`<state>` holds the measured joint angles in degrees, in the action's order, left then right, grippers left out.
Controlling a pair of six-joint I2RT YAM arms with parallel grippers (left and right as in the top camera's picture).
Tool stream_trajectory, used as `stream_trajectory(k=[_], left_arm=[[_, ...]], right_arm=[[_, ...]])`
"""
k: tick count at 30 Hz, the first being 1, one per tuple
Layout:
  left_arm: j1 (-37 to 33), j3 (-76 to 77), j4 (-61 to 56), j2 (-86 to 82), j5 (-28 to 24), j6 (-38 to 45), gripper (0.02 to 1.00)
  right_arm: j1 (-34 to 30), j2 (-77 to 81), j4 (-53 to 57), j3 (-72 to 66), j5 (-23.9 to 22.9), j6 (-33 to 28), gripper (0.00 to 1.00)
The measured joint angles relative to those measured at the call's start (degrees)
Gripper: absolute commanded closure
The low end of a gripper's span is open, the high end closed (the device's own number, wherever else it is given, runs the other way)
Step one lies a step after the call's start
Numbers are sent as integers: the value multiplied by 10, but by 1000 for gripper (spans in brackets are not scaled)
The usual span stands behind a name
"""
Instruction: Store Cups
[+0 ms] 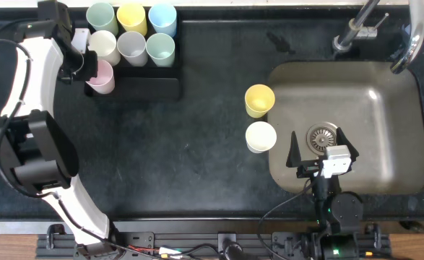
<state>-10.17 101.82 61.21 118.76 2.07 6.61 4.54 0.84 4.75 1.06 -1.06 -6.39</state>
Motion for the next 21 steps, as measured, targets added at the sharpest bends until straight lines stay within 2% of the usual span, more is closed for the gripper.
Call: stream_trajectory(k=[4,21], left_arm=[[0,0,0,1,0,0,818],[0,-2,10,-25,0,-5,474]], right_arm=[[0,0,0,0,0,0,5],[0,0,0,0,0,0,5]])
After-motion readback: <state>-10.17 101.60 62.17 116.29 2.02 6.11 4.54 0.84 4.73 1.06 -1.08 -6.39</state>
